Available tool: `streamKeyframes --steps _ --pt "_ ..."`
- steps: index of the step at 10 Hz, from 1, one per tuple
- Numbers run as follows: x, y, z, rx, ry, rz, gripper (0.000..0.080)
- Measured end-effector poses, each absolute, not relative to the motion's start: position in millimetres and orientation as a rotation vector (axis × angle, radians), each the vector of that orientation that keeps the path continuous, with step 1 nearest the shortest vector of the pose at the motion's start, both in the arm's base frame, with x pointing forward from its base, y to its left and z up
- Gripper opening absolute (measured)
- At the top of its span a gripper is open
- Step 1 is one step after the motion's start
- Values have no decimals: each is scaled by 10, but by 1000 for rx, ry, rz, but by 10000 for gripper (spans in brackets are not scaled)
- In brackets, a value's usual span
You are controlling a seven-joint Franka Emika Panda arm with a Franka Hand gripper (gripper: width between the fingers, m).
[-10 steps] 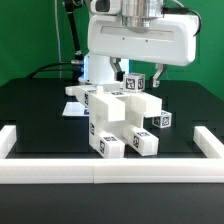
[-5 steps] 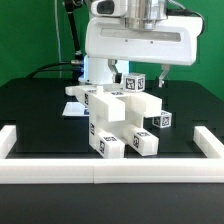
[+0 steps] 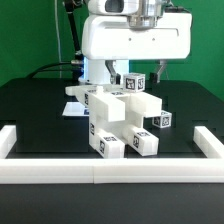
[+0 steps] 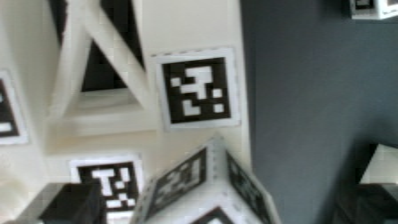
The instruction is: Assemble chair
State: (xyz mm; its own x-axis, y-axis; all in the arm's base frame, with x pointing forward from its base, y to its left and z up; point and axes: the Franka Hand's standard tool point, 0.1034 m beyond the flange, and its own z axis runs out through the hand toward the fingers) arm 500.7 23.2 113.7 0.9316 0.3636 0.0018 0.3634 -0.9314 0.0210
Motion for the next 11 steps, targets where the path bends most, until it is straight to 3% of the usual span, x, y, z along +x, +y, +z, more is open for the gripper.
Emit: streamKeyframes --steps 4,7,11 --pt "5013 208 1140 2940 1026 1 649" --pt "5011 203 1136 2937 1033 0 285" --pt "5011 205 1136 2983 893 2 286"
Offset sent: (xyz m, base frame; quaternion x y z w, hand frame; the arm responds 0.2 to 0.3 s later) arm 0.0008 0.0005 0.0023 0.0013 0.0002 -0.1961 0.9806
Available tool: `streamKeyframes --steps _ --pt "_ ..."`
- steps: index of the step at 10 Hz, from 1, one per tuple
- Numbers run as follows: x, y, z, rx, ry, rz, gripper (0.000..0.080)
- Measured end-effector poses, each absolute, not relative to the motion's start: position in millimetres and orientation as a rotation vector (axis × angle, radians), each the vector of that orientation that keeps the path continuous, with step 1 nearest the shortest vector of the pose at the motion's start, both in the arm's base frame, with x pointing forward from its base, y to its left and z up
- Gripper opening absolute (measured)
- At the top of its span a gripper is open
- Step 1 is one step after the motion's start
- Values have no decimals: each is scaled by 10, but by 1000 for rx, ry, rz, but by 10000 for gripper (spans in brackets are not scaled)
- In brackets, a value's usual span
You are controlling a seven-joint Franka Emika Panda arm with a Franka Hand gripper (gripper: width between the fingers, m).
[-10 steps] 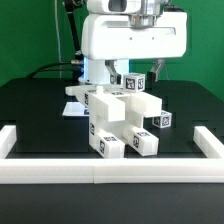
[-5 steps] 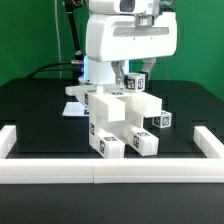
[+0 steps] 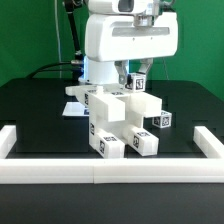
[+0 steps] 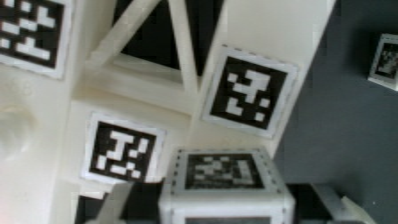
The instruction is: Assemble chair
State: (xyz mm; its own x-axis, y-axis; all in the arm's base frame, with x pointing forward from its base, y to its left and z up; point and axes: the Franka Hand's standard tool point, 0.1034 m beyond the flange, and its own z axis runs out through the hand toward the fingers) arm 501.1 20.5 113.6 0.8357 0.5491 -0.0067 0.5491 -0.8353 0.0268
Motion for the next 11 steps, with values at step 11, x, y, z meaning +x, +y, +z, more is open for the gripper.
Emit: streamKeyframes --steps 11 --pt "5007 230 1129 3115 -243 15 287"
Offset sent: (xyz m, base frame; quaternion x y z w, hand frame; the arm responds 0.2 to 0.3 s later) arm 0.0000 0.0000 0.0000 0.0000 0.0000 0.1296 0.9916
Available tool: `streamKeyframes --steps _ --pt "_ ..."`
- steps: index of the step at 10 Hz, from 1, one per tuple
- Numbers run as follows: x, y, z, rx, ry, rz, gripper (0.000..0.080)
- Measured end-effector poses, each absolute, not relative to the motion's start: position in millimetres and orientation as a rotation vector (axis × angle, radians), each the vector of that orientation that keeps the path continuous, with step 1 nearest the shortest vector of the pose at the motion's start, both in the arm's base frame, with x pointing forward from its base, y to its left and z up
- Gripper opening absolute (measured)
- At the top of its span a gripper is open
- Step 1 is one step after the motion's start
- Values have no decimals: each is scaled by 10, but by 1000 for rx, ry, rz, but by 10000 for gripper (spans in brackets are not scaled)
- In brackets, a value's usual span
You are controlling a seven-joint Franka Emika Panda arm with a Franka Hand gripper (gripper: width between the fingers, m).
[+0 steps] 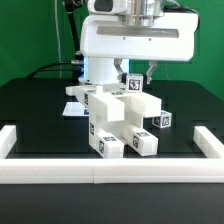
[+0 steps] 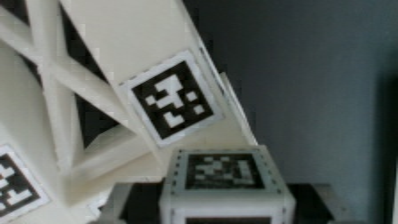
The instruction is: Assemble chair
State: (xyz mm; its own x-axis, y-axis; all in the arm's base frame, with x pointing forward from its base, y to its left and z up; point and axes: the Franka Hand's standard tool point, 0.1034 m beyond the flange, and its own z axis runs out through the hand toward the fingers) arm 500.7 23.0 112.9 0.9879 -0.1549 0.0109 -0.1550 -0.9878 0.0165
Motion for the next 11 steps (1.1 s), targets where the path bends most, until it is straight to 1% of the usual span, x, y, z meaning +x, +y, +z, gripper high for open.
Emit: streamKeyframes --steps 11 --pt "5003 291 1122 2881 -1287 6 288"
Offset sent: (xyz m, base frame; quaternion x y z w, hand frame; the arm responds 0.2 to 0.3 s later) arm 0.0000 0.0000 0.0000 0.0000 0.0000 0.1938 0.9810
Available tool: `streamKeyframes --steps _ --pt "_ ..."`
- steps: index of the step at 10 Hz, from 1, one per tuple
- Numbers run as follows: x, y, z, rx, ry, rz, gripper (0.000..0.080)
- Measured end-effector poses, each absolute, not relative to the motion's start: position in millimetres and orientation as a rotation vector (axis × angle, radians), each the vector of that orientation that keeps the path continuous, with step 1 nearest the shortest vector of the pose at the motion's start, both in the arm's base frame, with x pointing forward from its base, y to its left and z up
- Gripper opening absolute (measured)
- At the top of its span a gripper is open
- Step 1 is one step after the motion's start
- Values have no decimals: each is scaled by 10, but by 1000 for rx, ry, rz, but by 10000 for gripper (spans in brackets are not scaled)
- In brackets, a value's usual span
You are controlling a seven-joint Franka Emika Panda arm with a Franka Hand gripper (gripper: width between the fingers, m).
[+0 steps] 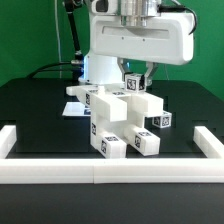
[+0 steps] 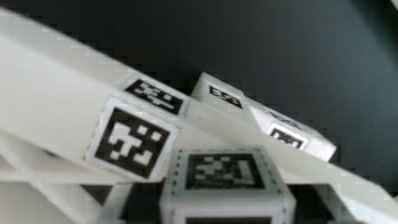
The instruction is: Assemble chair
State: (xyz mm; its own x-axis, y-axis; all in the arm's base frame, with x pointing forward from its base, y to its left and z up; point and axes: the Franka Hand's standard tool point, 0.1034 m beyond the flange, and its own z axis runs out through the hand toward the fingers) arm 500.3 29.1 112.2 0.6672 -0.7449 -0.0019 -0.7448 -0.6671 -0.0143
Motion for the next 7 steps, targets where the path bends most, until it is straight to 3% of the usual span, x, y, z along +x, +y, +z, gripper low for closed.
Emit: streamKeyframes --steps 5,7 --pt "5001 331 1120 -2680 1584 7 288" --pt "4980 335 1112 -2752 1464 22 519"
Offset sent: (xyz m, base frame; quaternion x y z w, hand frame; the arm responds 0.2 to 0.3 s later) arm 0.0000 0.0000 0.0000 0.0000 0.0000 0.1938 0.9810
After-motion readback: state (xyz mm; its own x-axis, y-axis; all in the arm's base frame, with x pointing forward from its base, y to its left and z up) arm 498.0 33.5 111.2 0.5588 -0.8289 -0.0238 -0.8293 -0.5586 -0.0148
